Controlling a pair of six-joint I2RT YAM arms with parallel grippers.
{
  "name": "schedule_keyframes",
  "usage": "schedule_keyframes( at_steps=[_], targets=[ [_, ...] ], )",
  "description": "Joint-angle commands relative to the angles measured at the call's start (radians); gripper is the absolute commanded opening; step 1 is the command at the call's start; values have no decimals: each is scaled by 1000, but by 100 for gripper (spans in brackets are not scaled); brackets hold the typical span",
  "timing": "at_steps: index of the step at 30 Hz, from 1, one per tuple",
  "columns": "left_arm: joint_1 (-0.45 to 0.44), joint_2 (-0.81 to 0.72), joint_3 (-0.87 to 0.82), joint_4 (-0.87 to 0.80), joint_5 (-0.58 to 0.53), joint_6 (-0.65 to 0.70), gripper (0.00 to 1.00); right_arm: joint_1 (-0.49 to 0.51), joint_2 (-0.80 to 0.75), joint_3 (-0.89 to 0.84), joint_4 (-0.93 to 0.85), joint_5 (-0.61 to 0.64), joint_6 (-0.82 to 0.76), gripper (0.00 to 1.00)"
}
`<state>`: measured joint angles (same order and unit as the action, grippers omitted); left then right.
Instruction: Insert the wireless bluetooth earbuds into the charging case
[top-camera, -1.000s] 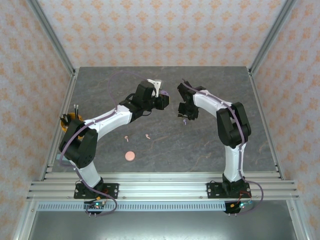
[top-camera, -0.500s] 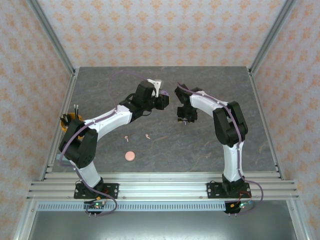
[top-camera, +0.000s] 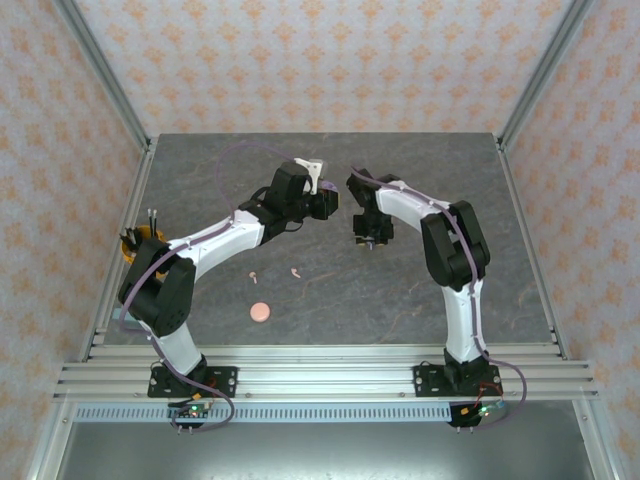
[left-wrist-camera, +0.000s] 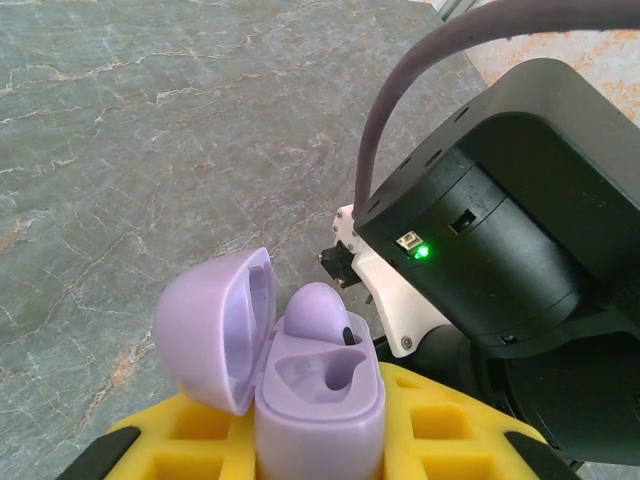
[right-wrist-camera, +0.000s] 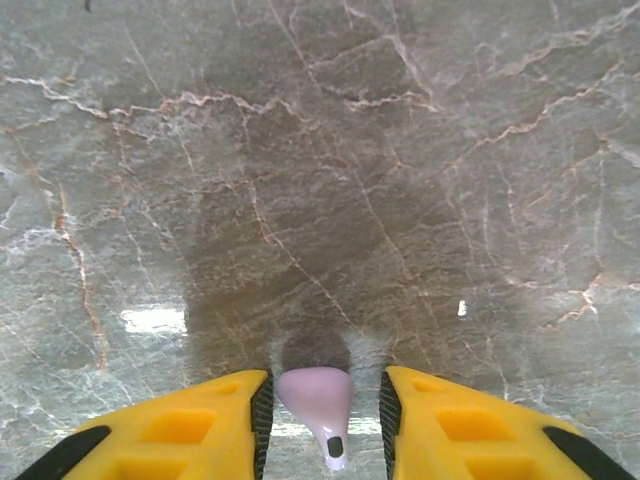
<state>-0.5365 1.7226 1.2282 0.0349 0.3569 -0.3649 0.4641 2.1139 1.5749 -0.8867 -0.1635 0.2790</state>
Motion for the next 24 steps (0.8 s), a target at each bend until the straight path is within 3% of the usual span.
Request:
schedule_keyframes(
  at_steps=[1,24],
  targets=[
    [2,-9,-1,25,1,17,0,5,38,21,-14,47,-12,34],
    [2,-12,-2,11,24,30,0,3,23,-8,1,62,-8,18]
  ],
)
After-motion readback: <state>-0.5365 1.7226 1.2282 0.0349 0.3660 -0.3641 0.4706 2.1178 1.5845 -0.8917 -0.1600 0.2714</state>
